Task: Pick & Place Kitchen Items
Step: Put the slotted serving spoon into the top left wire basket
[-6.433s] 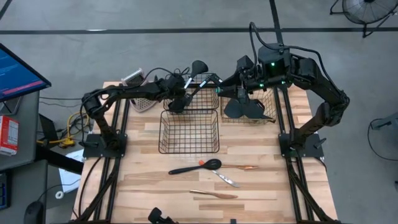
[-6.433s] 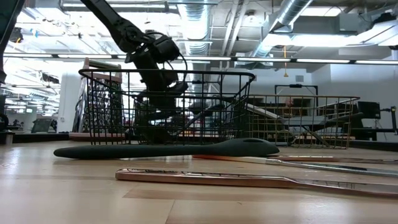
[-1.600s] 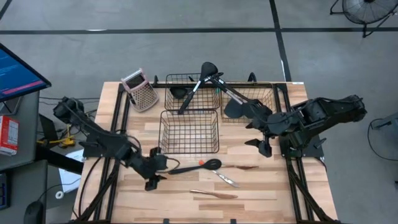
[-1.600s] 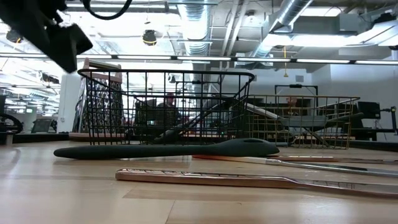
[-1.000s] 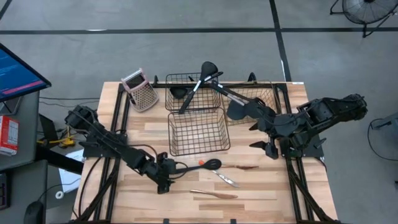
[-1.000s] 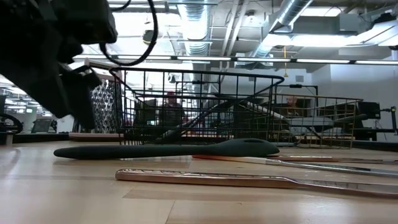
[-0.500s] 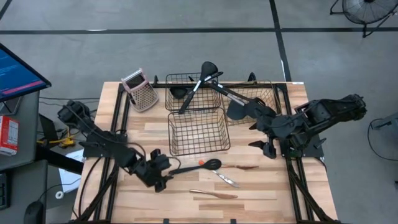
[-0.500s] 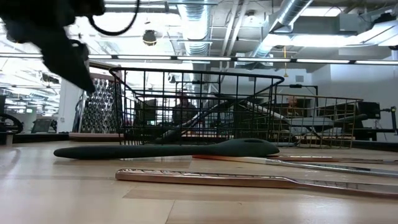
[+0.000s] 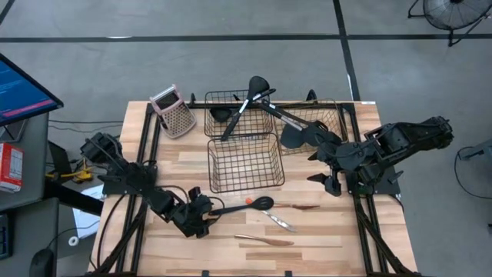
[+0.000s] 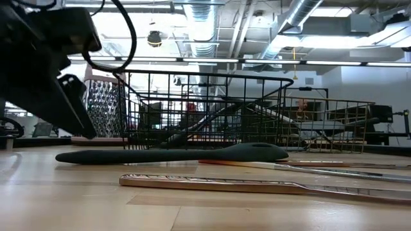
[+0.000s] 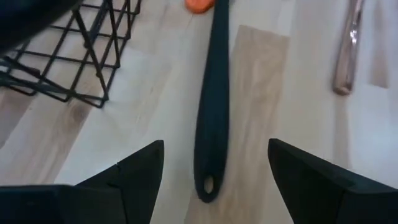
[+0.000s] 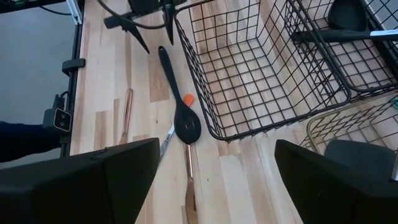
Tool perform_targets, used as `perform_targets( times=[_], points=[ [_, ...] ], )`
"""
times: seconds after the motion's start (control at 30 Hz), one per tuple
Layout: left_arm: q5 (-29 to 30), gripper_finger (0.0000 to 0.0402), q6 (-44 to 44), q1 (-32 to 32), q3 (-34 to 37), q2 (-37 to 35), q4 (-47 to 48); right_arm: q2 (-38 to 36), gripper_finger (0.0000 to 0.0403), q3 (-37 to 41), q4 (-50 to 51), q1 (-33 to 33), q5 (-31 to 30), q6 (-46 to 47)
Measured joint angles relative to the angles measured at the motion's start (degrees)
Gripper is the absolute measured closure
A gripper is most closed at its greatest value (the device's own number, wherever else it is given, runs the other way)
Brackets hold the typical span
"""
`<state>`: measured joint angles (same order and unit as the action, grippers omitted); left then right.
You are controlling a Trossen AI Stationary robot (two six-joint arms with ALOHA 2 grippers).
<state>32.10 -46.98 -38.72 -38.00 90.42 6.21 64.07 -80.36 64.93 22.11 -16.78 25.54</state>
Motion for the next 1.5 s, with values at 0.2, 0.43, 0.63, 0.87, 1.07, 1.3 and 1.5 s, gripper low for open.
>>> perform_targets(
  times=[0.2, 0.43, 0.63, 0.87, 1.07, 1.3, 1.5],
  points=[
    [0.29, 0.0132, -0.02, 0.00, 2.14, 4.75, -7.01, 0.00, 0.0085, 0.00, 0.00, -1.17, 0.05, -0.17],
    [1.88, 0.0148, 0.06, -0.04, 2.02, 9.55, -9.22, 0.00, 0.0085, 0.00, 0.22, -2.40, 0.08, -0.48],
    [0.62, 0.0261, -0.24, 0.07, 2.11, 9.66, -8.92, 0.00, 0.0085, 0.00, 0.44, -2.80, 0.18, -0.63],
    [-0.08, 0.0349, -0.26, 0.02, 2.85, 9.66, -9.74, 0.00, 0.0085, 0.00, 0.70, -2.78, 0.18, -0.59],
    [-3.32, 0.0349, -0.58, 0.17, 3.18, 7.22, -11.53, 0.00, 0.0085, 0.00, 0.87, -2.74, 0.18, -0.59],
    [-11.62, 0.0349, -0.90, -0.13, 3.35, -0.98, -11.09, 0.00, 0.0085, 0.00, 1.26, -2.73, 0.18, -0.63],
    [-15.15, 0.0349, -0.69, -0.04, 3.28, -6.75, -11.40, 0.00, 0.0085, 0.00, 1.29, -2.73, -0.03, -1.55]
  ],
)
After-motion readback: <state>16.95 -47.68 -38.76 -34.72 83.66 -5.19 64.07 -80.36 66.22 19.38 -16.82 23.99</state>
